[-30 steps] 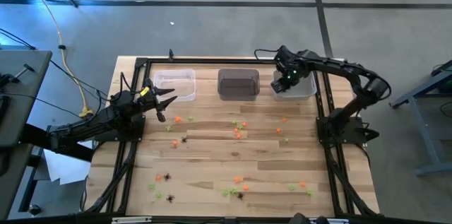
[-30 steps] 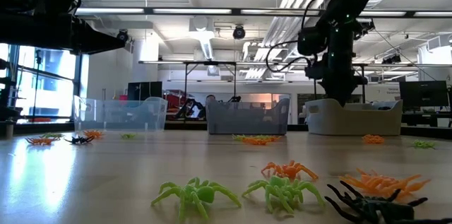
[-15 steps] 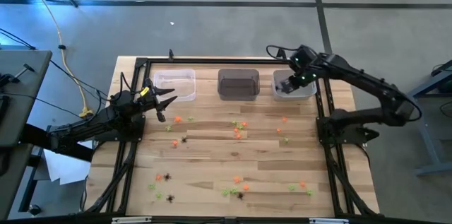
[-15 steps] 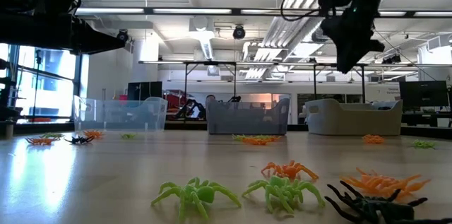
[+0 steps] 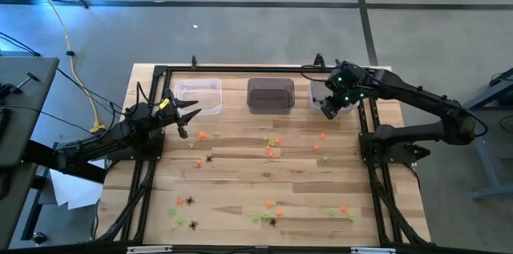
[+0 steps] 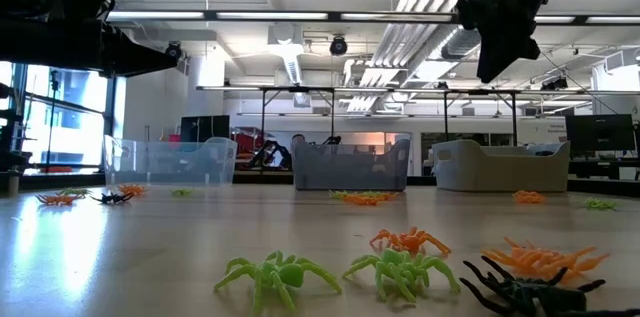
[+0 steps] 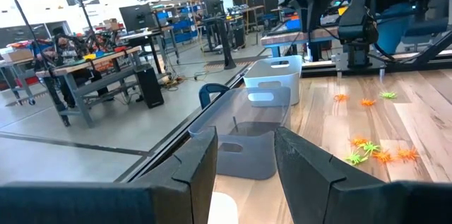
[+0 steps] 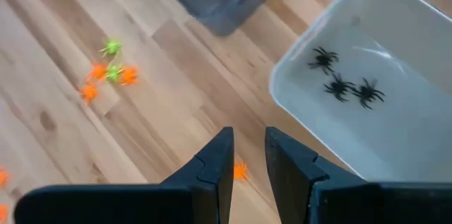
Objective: Sort Halloween decoration
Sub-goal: Put the black spider toy into the white bin
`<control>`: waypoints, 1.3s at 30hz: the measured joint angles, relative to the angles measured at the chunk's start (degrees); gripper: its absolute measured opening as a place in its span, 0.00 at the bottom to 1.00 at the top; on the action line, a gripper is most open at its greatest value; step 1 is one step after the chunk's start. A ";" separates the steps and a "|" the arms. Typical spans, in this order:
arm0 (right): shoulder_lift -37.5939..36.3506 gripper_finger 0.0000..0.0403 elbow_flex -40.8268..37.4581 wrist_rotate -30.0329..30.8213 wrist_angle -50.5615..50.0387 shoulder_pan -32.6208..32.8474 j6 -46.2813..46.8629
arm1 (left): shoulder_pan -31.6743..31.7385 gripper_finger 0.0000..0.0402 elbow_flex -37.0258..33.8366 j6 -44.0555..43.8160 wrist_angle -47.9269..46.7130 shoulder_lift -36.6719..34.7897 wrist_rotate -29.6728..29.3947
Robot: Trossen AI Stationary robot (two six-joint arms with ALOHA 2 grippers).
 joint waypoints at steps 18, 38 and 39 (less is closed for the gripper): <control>0.00 0.19 0.00 0.11 0.71 10.92 2.86 | 0.00 0.33 -0.02 0.00 0.01 0.01 0.00; 0.02 0.19 -4.77 4.91 1.41 16.69 5.12 | 0.00 0.33 -0.01 0.00 0.00 0.01 0.02; 0.04 0.19 -6.01 4.69 2.80 17.37 7.19 | 0.00 0.33 0.00 0.00 0.01 0.01 0.02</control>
